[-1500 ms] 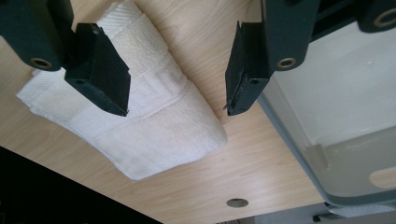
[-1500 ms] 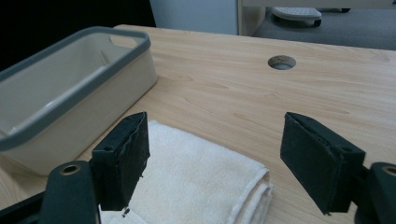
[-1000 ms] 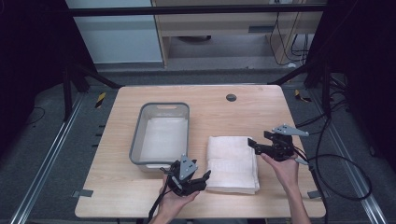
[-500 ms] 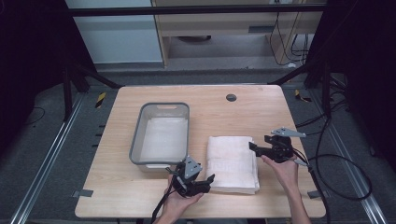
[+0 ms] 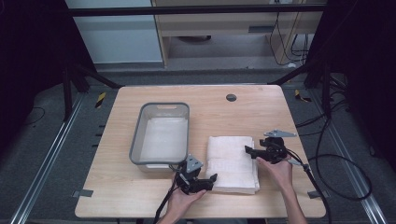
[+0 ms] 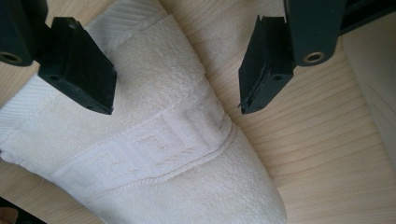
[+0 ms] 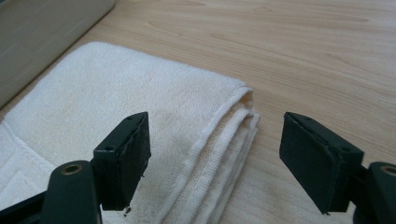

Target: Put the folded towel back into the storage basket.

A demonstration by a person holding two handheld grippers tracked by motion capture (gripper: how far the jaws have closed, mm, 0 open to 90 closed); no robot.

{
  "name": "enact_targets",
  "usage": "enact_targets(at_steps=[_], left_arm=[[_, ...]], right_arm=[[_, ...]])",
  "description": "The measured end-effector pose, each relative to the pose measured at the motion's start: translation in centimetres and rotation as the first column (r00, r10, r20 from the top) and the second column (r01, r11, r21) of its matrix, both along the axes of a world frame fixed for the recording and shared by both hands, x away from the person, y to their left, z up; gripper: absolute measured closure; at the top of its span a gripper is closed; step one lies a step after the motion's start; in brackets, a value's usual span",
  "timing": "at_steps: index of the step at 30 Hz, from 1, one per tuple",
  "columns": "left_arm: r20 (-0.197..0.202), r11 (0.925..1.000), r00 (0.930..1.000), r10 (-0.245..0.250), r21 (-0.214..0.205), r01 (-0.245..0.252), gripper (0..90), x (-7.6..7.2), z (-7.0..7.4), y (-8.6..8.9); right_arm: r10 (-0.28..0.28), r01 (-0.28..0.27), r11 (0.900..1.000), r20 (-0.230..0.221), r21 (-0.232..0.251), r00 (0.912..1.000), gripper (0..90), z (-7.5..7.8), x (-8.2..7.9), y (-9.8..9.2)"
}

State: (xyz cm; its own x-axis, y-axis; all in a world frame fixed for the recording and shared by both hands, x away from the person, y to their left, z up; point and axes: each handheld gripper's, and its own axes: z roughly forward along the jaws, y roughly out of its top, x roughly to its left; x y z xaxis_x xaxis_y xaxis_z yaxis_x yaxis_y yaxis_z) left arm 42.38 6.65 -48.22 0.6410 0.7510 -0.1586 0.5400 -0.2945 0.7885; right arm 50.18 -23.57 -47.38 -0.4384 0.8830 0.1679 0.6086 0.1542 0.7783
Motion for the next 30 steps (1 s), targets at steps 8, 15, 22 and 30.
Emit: enact_targets(at_steps=[8, 15, 22, 30], left_arm=[[-0.015, 1.0, 0.9999, -0.002, 0.008, 0.002, 24.6, 0.3, -0.6, -0.4], [-0.032, 0.9999, 0.9994, -0.008, 0.012, 0.009, 22.9, 0.6, -1.1, -0.6], [-0.067, 0.9997, 0.9975, -0.023, 0.005, 0.023, 22.7, 0.9, -1.4, -0.8], [-0.105, 0.9995, 0.9939, -0.033, -0.009, 0.032, 23.0, 1.3, -1.8, -1.0]], right_arm=[[0.01, -0.01, 0.9999, -0.026, -0.01, 0.9996, 25.7, -0.8, 0.3, 0.5], [0.011, -0.011, 0.9998, -0.048, -0.016, 0.9988, 25.6, -1.3, 0.4, 0.8], [0.0, -0.001, 0.9999, -0.074, -0.013, 0.9973, 25.6, -1.8, 0.6, 1.0], [-0.003, 0.003, 1.0, -0.1, 0.0, 0.995, 26.1, -2.2, 0.8, 1.1]])
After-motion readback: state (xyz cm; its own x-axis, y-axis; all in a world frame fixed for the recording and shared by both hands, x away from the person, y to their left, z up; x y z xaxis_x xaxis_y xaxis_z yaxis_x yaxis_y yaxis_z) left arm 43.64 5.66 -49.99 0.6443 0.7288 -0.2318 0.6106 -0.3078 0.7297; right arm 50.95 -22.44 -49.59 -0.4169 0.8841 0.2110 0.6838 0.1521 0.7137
